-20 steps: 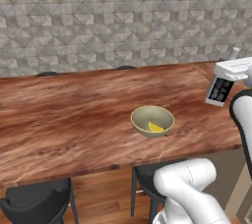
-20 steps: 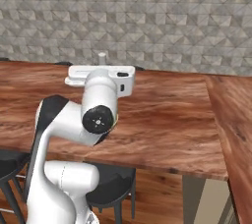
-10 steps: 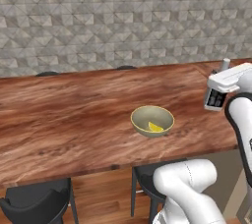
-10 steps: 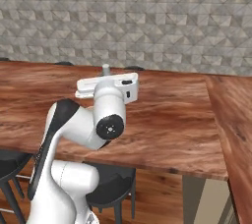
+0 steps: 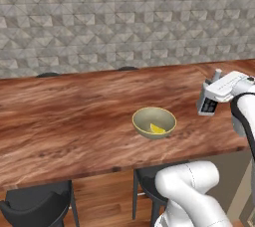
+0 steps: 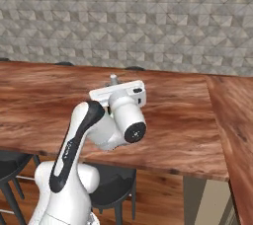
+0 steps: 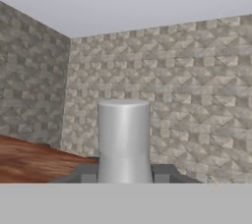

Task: There is a bowl on the dining counter. Grab a lemon wedge from the fridge and place it in the bowl. Then get the liquor bottle and glass cup from the cabinet and place them next to the bowl.

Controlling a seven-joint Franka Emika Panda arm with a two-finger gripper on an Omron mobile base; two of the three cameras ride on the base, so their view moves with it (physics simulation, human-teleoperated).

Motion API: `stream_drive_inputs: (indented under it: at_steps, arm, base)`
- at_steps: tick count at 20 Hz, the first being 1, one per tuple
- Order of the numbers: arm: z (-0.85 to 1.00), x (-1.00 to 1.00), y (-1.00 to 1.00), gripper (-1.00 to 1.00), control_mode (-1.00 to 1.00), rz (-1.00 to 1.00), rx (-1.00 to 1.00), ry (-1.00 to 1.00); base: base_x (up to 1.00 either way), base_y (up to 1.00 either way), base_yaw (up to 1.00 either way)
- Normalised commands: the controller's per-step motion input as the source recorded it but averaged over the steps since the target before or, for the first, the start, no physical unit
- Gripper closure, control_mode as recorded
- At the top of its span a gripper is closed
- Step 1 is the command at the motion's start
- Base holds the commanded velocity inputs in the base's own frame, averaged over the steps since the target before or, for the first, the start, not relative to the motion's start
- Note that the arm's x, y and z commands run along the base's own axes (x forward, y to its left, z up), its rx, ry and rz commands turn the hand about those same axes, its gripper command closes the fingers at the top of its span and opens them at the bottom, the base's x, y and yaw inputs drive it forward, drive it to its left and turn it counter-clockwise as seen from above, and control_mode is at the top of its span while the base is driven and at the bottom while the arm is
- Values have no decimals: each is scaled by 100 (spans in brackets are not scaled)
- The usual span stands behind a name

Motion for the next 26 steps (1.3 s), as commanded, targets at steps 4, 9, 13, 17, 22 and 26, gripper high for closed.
stream_drive_inputs:
  at_steps: [4, 9, 13, 17, 22, 26]
  arm:
    - [-20, 19, -40, 100, -100, 20, 0, 0]
    - [-21, 19, -37, 100, -100, 18, 0, 0]
    - [-22, 20, -14, 100, -100, 16, 0, 0]
    - [-30, 25, 0, 100, -100, 16, 0, 0]
    - [-33, 27, 1, 100, -100, 13, 0, 0]
    - [-34, 23, 19, 100, -100, 3, 0, 0]
  base:
    - [0, 0, 0]
    - [0, 0, 0]
    - [0, 0, 0]
    - [0, 0, 0]
    - [0, 0, 0]
    - [0, 0, 0]
